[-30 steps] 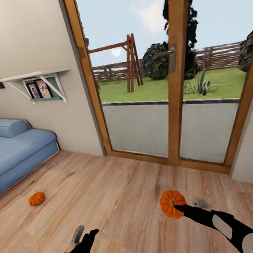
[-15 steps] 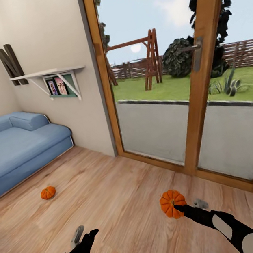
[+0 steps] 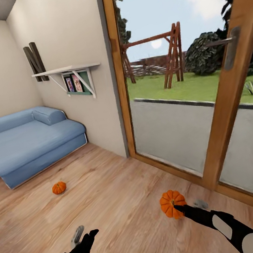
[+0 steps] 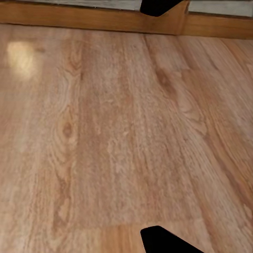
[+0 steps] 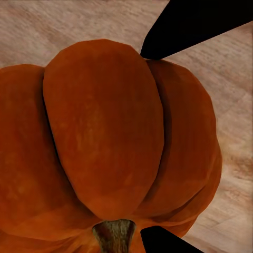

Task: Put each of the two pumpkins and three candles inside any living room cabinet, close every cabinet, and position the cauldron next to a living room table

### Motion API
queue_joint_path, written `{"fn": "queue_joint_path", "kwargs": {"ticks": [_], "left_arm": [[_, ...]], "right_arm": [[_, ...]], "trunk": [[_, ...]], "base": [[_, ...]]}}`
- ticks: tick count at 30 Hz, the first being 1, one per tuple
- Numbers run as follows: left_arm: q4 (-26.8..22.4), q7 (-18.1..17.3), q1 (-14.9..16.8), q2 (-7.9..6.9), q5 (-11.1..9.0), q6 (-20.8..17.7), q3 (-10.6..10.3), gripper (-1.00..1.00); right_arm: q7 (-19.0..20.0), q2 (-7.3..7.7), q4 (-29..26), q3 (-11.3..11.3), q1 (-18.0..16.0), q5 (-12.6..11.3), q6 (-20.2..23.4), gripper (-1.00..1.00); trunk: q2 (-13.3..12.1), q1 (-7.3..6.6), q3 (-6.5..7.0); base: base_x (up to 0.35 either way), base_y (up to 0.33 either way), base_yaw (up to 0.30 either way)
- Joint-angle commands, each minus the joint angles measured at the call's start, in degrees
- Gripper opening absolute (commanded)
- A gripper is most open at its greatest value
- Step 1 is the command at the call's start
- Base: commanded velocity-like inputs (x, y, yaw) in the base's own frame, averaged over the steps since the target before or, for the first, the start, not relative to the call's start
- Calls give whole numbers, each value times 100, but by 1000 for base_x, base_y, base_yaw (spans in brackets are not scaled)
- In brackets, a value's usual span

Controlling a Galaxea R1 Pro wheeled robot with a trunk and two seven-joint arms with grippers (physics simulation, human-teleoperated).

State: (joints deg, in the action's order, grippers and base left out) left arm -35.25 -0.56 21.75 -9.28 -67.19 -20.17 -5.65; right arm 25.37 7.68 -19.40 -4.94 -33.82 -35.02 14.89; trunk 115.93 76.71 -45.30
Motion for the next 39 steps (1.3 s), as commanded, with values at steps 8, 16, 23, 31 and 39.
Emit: {"fn": "queue_joint_path", "kwargs": {"ticks": [8, 16, 23, 31, 39], "left_arm": [[1, -6, 5, -4, -22, -5, -18, 100], [1, -6, 5, -4, -22, 3, -19, 100], [1, -6, 5, -4, -22, 4, -20, 100], [1, -6, 5, -4, -22, 4, -21, 100], [1, -6, 5, -7, -22, 4, -23, 100]], "right_arm": [[-6, 6, -11, -33, -2, -84, 22, -100], [-6, 7, -11, -33, -2, -84, 22, -100], [-6, 6, -11, -33, -2, -84, 22, -100], [-6, 5, -11, -33, -2, -84, 22, -100], [-6, 5, -5, -34, -2, -84, 22, -100]], "trunk": [[2, 2, -5], [2, 2, -5], [2, 2, -5], [2, 2, -5], [2, 2, -5]], "base": [[264, -209, 290], [264, -209, 290], [235, -127, 290], [142, -12, 290], [92, -1, 290]]}}
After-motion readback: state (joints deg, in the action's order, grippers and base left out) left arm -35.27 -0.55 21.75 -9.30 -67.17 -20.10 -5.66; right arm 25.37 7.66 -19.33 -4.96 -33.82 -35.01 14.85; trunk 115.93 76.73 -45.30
